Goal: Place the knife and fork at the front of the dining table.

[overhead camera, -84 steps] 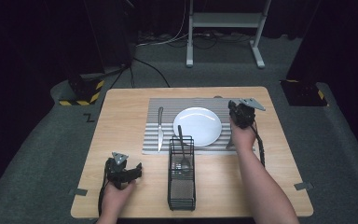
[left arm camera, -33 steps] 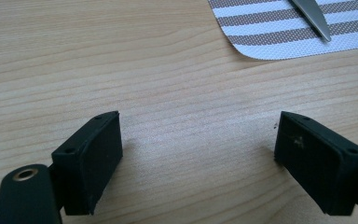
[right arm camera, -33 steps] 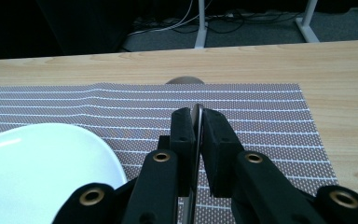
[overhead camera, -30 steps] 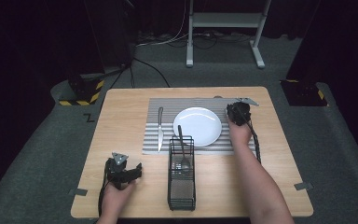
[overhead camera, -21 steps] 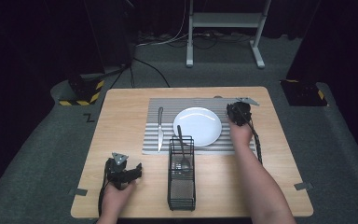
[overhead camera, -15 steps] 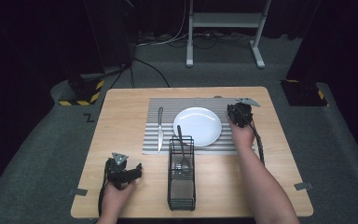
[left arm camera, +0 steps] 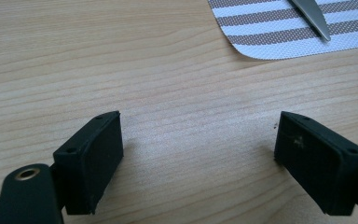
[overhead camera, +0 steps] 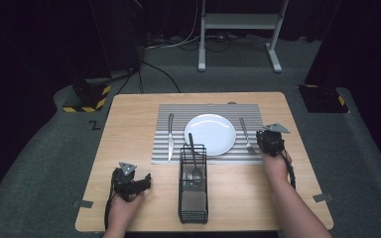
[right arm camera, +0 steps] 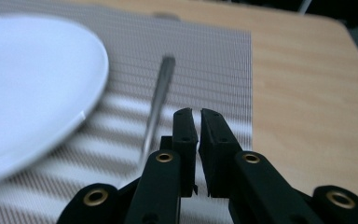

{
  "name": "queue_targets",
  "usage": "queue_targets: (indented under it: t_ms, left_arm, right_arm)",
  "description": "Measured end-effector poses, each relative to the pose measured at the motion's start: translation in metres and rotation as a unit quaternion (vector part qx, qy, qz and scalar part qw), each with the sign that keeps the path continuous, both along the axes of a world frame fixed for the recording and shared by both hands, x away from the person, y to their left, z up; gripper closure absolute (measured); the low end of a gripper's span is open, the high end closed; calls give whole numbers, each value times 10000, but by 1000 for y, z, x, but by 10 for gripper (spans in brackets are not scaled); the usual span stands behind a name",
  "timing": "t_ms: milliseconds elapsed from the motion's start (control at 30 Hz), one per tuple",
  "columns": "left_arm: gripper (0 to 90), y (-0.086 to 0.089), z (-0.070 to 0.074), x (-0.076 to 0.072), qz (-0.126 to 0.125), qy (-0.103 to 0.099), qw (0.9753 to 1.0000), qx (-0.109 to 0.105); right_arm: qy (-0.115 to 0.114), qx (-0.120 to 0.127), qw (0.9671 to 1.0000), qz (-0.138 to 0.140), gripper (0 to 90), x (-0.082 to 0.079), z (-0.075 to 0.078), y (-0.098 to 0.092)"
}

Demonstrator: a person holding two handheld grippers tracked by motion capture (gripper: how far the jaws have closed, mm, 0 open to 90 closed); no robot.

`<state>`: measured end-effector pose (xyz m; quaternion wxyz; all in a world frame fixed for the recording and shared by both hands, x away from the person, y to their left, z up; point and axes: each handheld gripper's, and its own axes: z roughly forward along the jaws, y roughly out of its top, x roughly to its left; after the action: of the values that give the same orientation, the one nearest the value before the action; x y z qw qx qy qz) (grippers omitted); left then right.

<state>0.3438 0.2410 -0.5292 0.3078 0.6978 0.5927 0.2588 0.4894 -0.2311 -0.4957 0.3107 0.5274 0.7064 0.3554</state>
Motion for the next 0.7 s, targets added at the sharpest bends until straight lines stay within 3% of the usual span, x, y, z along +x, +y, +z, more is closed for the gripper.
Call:
queue_targets:
  t_ms: [333,700]
  left_arm:
    - [155,0,0,0,1,0,10000,0]
    - [155,0,0,0,1,0,10000,2]
  right_arm:
    - [263,17,9997,-10,851,-34,-20,-8]
    - [314,24,9992,242,852,-46,-23,8]
